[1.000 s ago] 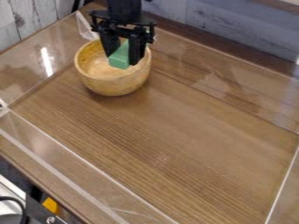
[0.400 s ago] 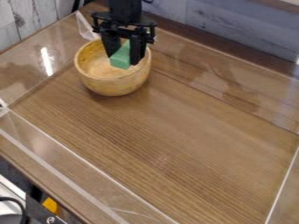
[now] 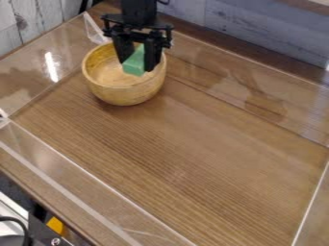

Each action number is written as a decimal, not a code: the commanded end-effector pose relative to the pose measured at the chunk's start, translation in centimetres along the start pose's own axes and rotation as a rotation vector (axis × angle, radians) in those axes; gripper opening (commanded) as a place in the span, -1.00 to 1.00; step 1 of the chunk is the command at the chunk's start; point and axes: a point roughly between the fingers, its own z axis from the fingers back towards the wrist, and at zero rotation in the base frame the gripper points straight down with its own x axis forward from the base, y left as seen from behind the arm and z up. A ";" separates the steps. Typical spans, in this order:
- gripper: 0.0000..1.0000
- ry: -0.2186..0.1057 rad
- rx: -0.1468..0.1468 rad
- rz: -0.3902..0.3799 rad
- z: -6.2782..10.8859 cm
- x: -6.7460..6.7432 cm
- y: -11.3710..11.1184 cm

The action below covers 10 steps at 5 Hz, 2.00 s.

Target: Put the green block in the brown bowl

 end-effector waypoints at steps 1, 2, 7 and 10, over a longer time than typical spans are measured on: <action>-1.00 -0.058 0.005 0.010 1.5 1.0 0.3; -1.00 -0.056 0.001 0.013 1.5 1.1 0.1; -1.00 -0.051 0.008 0.046 0.2 2.2 1.9; 1.00 -0.046 0.013 0.063 -0.4 2.2 2.7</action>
